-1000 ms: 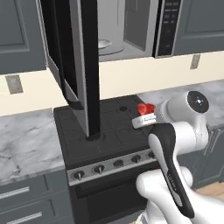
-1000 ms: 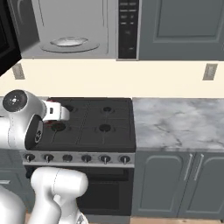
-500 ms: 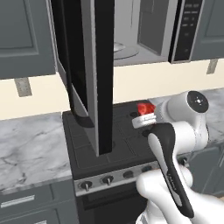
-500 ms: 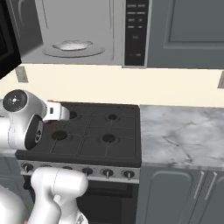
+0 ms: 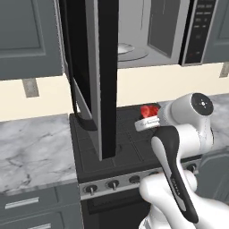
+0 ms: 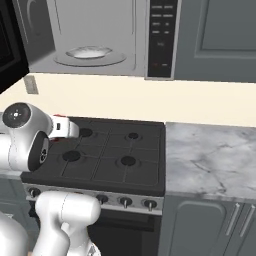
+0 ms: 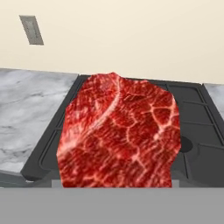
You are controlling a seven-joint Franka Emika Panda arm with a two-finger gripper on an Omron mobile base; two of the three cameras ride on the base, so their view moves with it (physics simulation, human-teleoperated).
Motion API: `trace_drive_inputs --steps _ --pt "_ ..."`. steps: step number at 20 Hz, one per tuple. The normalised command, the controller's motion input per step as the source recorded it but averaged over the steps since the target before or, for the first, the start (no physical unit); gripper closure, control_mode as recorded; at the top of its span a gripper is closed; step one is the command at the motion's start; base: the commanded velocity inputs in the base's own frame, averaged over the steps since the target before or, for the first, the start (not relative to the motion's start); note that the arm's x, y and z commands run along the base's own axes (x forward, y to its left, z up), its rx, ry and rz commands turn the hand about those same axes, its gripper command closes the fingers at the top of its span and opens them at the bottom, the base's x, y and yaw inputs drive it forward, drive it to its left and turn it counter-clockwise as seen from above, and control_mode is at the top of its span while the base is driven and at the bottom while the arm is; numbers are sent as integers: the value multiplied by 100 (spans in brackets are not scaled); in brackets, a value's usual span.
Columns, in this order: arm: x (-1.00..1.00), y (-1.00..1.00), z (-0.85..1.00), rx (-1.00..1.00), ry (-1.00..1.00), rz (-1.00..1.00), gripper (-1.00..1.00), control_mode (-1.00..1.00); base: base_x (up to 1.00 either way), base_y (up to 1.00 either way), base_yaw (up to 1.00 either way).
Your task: Transport the steak from the fridge to the microwave and turn on the microwave.
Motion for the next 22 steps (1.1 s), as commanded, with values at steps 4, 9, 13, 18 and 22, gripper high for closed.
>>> trace_drive_inputs --steps 4,9,13,18,22 --pt "0 0 0 0 0 0 100 100 36 -5 6" --pt "0 0 0 0 0 0 100 100 3 -1 1" --pt "0 0 0 0 0 0 100 100 0 0 0" --pt "0 0 0 0 0 0 100 100 0 0 0" --pt "0 0 0 0 0 0 100 100 0 0 0"
